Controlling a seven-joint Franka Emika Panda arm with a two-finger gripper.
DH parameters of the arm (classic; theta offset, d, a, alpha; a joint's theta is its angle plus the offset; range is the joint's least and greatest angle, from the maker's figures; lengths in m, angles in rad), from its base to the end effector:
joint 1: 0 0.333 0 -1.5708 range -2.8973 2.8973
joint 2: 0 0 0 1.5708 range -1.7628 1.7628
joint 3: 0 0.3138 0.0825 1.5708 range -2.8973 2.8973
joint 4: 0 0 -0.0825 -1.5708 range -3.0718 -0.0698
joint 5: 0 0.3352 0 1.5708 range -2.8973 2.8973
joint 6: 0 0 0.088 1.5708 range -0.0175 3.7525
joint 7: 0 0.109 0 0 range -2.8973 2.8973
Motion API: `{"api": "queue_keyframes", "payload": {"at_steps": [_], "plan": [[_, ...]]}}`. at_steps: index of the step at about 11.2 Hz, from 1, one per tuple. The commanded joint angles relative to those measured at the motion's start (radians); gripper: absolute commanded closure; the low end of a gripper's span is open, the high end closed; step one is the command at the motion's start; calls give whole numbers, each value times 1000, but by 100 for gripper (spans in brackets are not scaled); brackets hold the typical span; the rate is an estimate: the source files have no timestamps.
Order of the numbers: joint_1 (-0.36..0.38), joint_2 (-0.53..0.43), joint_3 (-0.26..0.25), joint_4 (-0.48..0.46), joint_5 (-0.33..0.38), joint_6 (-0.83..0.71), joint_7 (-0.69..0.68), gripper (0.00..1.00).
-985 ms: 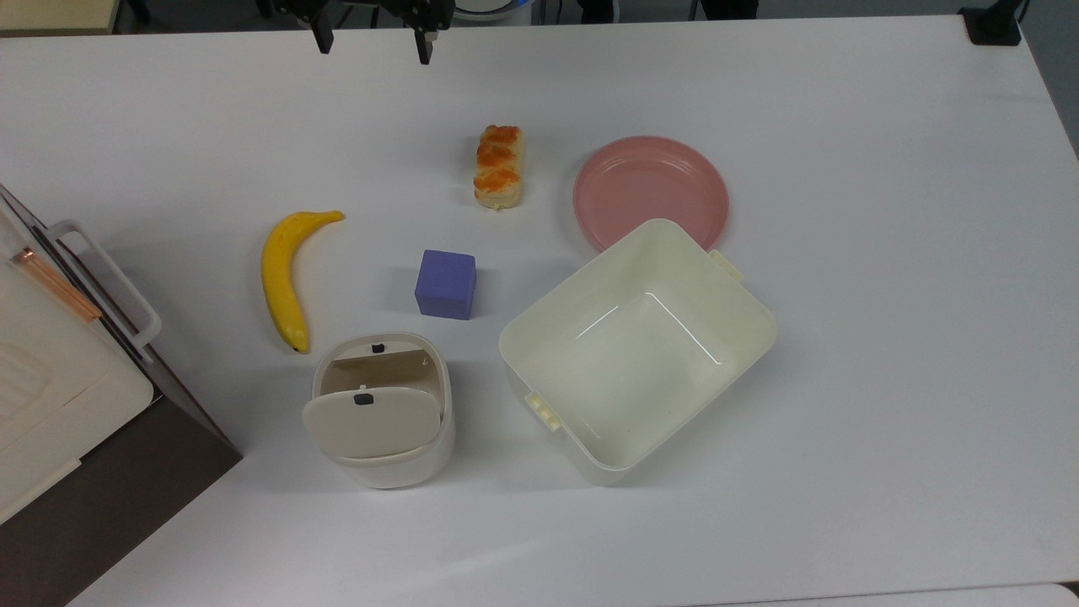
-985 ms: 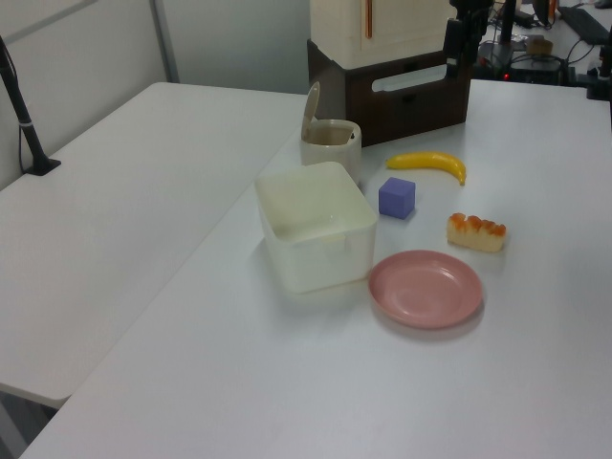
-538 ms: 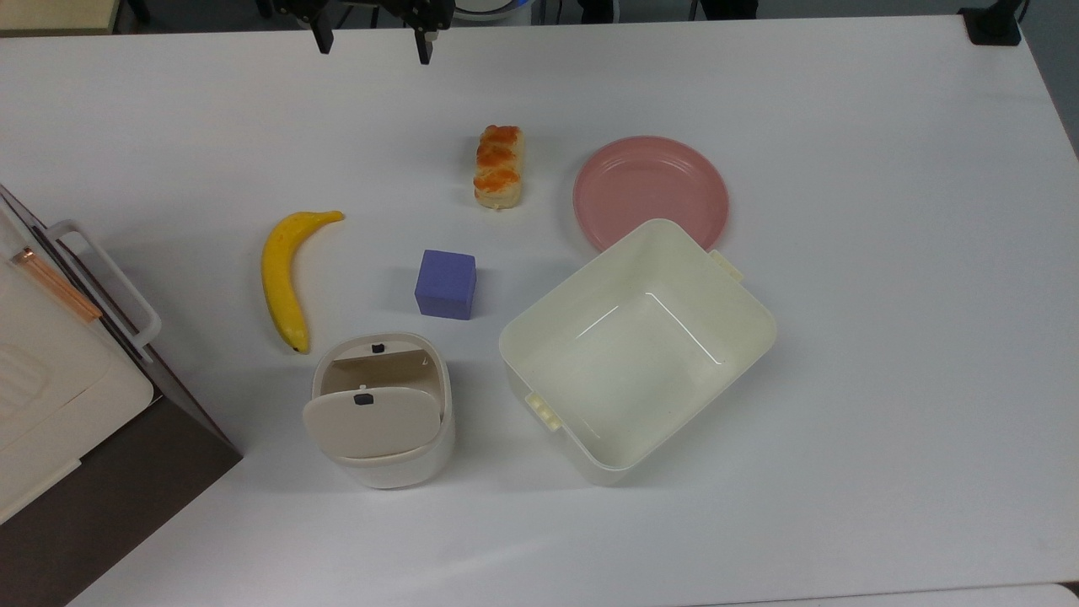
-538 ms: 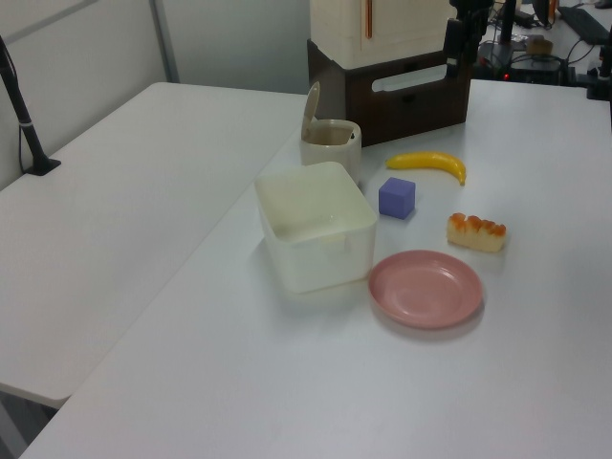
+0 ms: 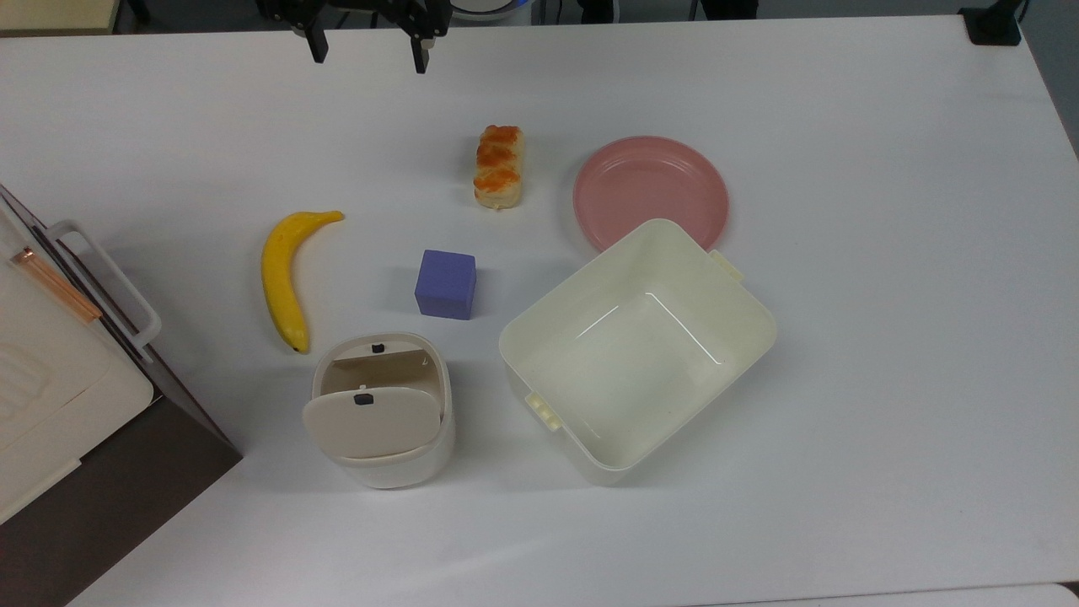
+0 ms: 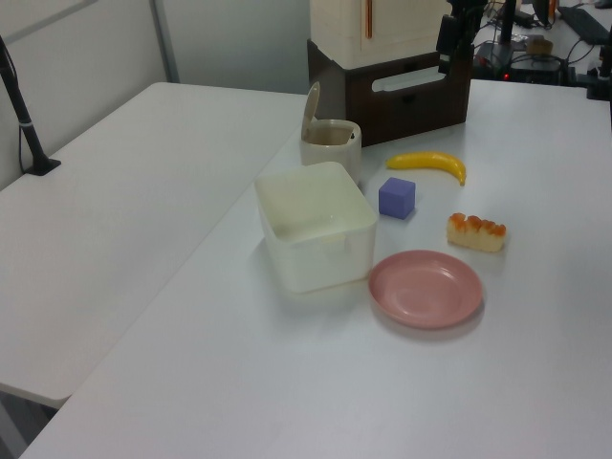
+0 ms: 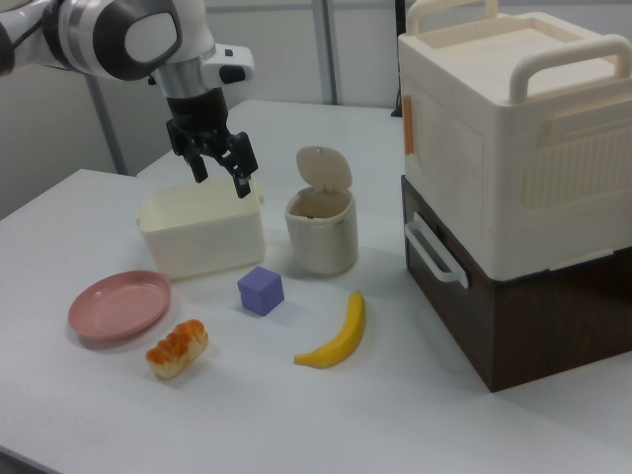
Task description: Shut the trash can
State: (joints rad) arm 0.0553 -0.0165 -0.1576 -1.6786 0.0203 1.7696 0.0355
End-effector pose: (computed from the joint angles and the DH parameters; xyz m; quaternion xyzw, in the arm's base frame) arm 0.5153 -0.0518 0.6007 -0.9960 0.0703 -0.0540 0.0095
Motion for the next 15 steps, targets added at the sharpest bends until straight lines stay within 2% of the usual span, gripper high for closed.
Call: {"api": "queue_keyframes", "payload": {"at_steps": [1,9,13,14,15], "plan": [[14,-5,-13,-21,-10,42,-22,0],[17,20,-10,-9,-10,87,-8,0],[26,39,-10,8,-11,91,-6,4],[26,43,-10,16,-10,91,9,9],[26,59,-10,23,-11,94,45,22]]}}
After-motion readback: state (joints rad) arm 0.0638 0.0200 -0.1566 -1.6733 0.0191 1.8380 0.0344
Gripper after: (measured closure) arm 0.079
